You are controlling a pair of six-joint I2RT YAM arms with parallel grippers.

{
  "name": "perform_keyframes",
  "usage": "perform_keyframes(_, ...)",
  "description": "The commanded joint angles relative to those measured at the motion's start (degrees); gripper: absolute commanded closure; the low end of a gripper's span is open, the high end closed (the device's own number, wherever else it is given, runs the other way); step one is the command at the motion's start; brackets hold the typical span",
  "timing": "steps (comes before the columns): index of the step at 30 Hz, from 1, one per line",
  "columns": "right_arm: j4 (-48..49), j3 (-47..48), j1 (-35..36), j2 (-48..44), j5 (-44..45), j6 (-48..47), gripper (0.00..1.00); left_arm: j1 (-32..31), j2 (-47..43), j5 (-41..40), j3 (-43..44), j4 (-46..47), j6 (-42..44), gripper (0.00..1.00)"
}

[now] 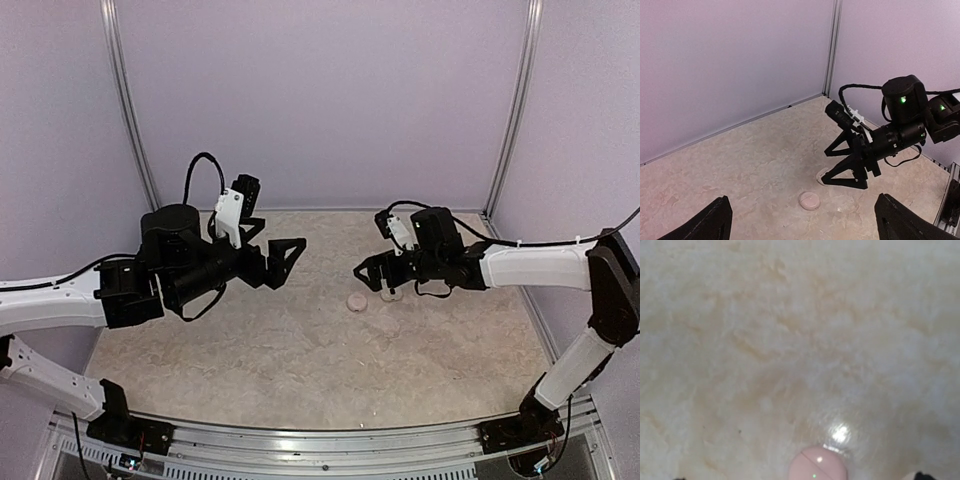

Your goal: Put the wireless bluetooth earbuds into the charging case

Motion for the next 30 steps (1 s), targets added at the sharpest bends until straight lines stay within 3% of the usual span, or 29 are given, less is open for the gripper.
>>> perform_keyframes(1,-2.5,-0.3,-0.8,-6.2,2.0,-2.8,0.01,7.0,0.9,5.7,2.8,-7.4,-6.6,0.01)
perform_keyframes(6,-4.7,-1.8,-1.1,-15.0,3.2,-4.4,0.00,18.5,3.8,9.5,3.4,-14.2,-16.4,0.01)
perform_keyframes(8,-5.4,-3.3,-1.3,-18.9,4.3,-4.8,0.00,19.9,4.2,7.0,1.5,-14.6,-18.8,0.01)
perform_keyframes(16,-1.2,-17.7,-2.8,-34.6,4.2,-3.5,0.01,19.1,-0.3,2.6,-9.9,-11.6,-25.9,0.01)
perform_keyframes(21,1.9,-25.8,-2.9,-38.9,1.9,-1.3,0.01,17.1,-4.3,0.3,-16.5,-8.8,-27.9,0.01)
perform_keyframes(30,4.1,-29.7,-2.9,-40.8,0.0,-0.4,0.00,12.6,-2.0,-7.8,-13.9,-13.9,-30.3,0.01)
